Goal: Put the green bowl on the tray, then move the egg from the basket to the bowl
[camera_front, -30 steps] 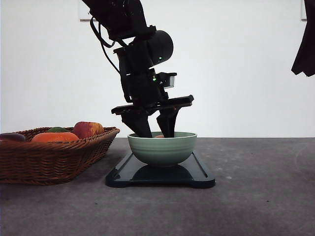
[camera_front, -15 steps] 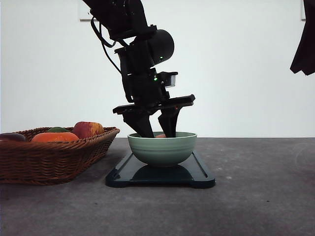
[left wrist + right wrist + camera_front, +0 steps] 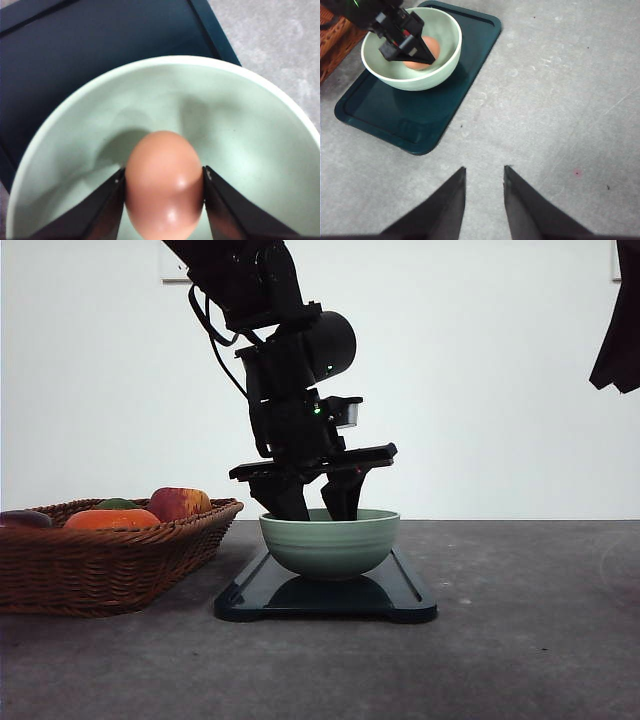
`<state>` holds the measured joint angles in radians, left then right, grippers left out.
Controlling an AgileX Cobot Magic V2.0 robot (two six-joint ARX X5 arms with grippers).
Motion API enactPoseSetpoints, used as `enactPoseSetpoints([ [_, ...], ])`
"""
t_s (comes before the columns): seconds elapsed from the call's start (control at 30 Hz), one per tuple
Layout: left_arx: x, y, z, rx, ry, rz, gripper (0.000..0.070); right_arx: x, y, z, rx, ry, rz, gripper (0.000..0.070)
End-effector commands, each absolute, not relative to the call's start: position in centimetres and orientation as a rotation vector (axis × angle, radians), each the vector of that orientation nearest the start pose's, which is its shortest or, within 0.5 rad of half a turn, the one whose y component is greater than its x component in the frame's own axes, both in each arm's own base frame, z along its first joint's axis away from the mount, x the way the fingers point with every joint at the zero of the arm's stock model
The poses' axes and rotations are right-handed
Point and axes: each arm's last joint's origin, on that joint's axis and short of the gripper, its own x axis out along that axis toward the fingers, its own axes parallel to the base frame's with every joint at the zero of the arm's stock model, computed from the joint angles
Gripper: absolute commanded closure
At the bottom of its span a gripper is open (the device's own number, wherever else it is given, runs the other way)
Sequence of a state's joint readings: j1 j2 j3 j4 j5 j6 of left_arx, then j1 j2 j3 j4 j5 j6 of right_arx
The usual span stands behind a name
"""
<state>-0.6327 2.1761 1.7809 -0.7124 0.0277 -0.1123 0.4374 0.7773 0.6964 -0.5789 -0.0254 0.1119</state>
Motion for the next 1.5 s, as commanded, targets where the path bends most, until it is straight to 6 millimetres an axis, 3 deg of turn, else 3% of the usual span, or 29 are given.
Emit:
enactPoseSetpoints([
  [0.0,37.4,-28.1,18.5,0.264,1.118,-0.539,0.0473,14.3,6.9,26.9,-0.027,0.672,0.412,0.0554],
  [0.2,37.3,-28.2,18.5,0.264,1.120,-0.541,0.0454,14.3,6.9,26.9,-0.027,0.673,0.412,0.0554],
  [0.33,37.3,-28.3,18.6,0.249,1.119,-0.533,0.0274,14.3,6.8,26.9,-0.028,0.676,0.411,0.0554],
  [0.4,37.3,-28.3,18.8,0.247,1.116,-0.534,0.0241,14.3,6.8,26.9,-0.029,0.680,0.411,0.0554],
  [0.6,37.3,-28.3,20.2,0.238,1.088,-0.539,0.0239,14.3,6.8,26.9,-0.029,0.682,0.411,0.0554],
  [0.93,36.6,-27.8,25.3,0.211,1.035,-0.546,0.0241,14.3,6.8,26.9,-0.029,0.680,0.411,0.0554],
  [1.27,33.8,-25.7,31.9,0.157,0.935,-0.556,0.0275,14.3,6.8,26.9,-0.029,0.680,0.411,0.0554],
  [1.47,31.5,-24.0,34.1,0.143,0.878,-0.569,0.0277,14.3,6.8,26.9,-0.041,0.677,0.415,0.0554],
])
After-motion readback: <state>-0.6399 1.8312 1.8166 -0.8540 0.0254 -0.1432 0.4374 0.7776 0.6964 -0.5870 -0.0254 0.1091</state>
